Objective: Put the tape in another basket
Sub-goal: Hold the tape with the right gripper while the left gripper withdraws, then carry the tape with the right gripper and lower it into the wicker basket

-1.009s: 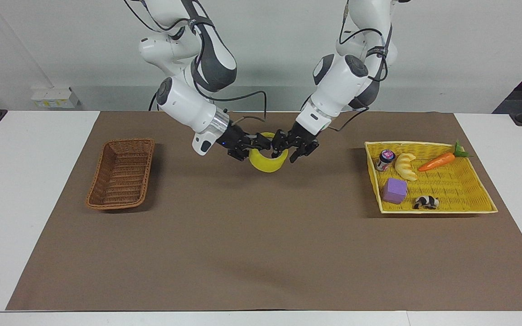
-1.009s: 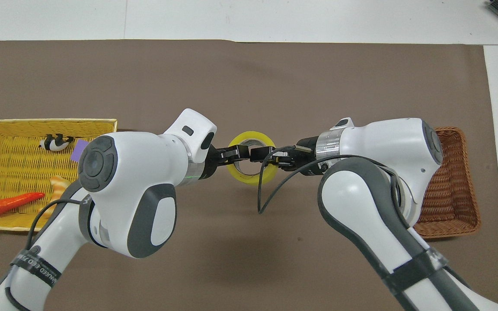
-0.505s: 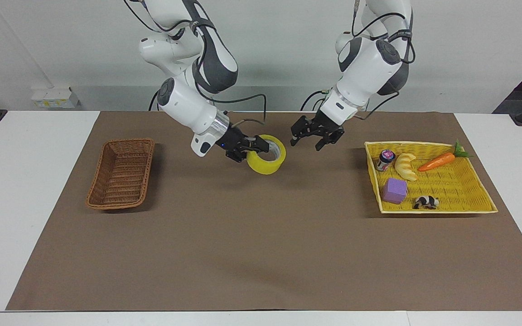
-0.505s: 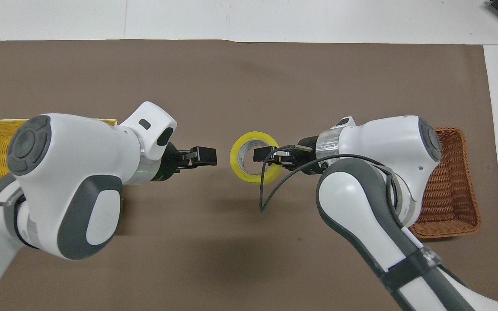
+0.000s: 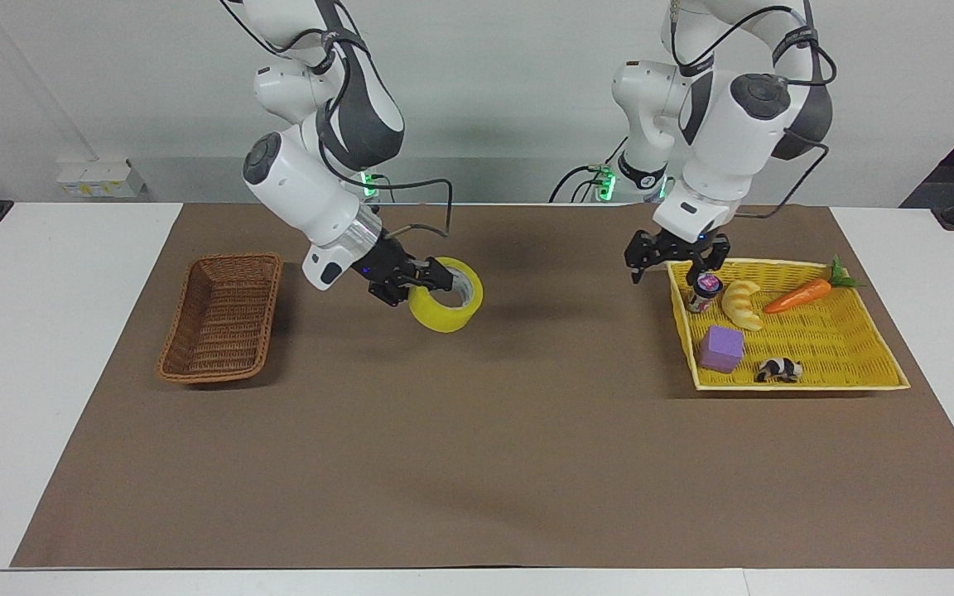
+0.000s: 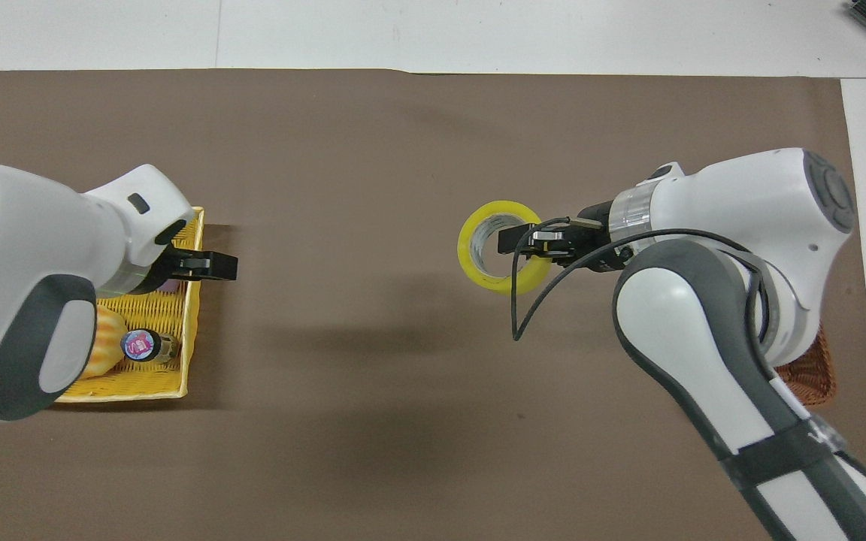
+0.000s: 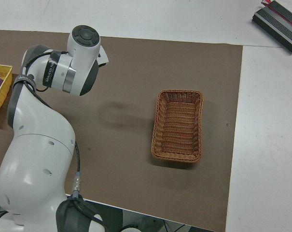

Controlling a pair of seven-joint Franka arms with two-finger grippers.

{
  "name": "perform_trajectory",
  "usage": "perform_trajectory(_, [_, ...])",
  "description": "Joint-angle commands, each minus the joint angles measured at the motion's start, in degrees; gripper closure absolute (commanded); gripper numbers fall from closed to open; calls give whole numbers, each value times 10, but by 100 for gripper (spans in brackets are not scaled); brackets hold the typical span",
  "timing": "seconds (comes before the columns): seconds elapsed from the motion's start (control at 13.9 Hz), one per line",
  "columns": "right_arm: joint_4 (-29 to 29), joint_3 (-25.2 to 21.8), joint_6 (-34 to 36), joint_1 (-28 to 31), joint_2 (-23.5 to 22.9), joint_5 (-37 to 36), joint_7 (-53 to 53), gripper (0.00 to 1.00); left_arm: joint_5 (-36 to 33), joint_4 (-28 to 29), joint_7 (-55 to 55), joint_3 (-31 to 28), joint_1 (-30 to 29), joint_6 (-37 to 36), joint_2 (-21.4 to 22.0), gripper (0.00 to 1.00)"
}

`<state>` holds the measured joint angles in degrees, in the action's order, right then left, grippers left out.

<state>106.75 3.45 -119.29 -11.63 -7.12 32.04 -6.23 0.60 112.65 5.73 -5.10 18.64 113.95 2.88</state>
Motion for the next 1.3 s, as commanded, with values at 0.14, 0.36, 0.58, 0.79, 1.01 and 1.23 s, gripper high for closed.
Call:
perform_trajectory(0.14, [-98,2,141,40,3,-134,-31,100,-15,-73,-132,6,-95,-58,12,0])
perform_trajectory(0.36, [-130,2,208,53,11,-238,-32,100,-15,-183,-204,5,-134,-154,5,0])
perform_trajectory(0.58, [-124,3,222,57,28,-307,-70,100,-16,-245,-207,5,-149,-202,-10,0])
perform_trajectory(0.79, [-95,3,222,80,44,-322,-134,100,-14,-327,-208,2,-151,-262,-53,0])
perform_trajectory(1.01, [-24,2,211,132,76,-323,-124,100,-16,-310,-208,-2,-151,-268,-33,0])
perform_trajectory(1.23, [21,2,189,187,78,-323,-104,100,-14,-286,-208,-3,-151,-261,-20,0])
